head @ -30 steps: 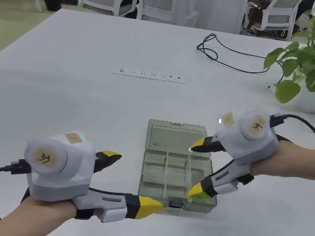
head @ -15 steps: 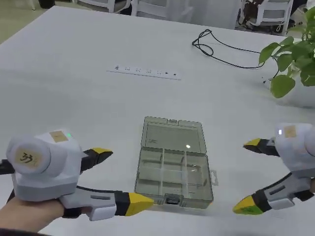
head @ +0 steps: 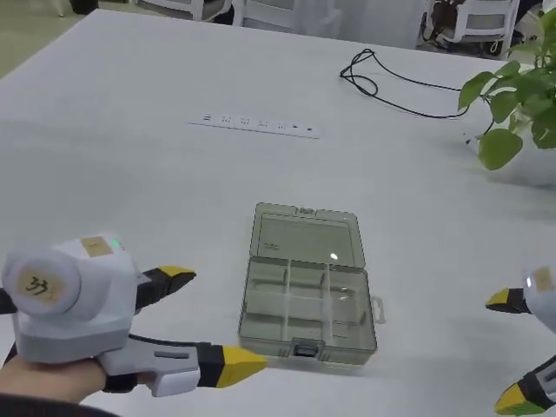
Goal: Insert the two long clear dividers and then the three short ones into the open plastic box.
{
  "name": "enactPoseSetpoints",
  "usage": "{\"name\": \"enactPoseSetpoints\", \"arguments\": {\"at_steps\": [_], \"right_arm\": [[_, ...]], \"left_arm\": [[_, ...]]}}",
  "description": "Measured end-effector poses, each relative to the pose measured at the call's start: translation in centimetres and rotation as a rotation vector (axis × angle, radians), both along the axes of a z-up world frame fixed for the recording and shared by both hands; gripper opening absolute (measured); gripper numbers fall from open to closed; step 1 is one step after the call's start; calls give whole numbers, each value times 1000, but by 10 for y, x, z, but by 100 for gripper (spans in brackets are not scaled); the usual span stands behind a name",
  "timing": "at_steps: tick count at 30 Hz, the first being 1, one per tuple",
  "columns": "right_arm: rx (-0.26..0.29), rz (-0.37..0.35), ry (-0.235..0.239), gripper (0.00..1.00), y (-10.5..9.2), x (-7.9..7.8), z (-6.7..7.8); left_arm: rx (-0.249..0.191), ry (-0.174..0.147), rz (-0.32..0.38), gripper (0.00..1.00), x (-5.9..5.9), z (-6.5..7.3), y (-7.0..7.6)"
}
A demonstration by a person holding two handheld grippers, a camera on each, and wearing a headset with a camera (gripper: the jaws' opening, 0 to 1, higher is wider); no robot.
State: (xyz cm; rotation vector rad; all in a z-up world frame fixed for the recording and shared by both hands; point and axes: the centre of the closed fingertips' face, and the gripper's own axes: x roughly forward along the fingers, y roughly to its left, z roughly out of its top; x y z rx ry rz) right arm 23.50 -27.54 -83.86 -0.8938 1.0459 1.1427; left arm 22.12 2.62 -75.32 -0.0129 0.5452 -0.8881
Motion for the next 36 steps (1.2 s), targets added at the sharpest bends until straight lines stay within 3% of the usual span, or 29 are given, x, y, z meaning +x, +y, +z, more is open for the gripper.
{"name": "enactPoseSetpoints", "arguments": {"at_steps": [4, 11, 17, 22, 30, 36], "right_arm": [[-29, 13, 37, 65, -5, -1, -2], [-76, 56, 64, 54, -13, -5, -6], [-101, 71, 60, 47, -17, -3, -8], [-96, 38, 59, 42, -19, -1, -10], [-121, 92, 45, 38, -22, -2, -12], [-127, 89, 44, 33, -21, -2, -11]], "left_arm": [[-6, 1, 8, 89, -1, 0, 1], [-17, 4, 24, 88, -3, -2, 3], [-11, 7, 26, 88, -4, -3, 6], [-20, 8, 34, 87, -4, -2, 6], [-26, 11, 30, 87, -3, -3, 3], [-28, 11, 20, 87, -3, -3, 0]]}}
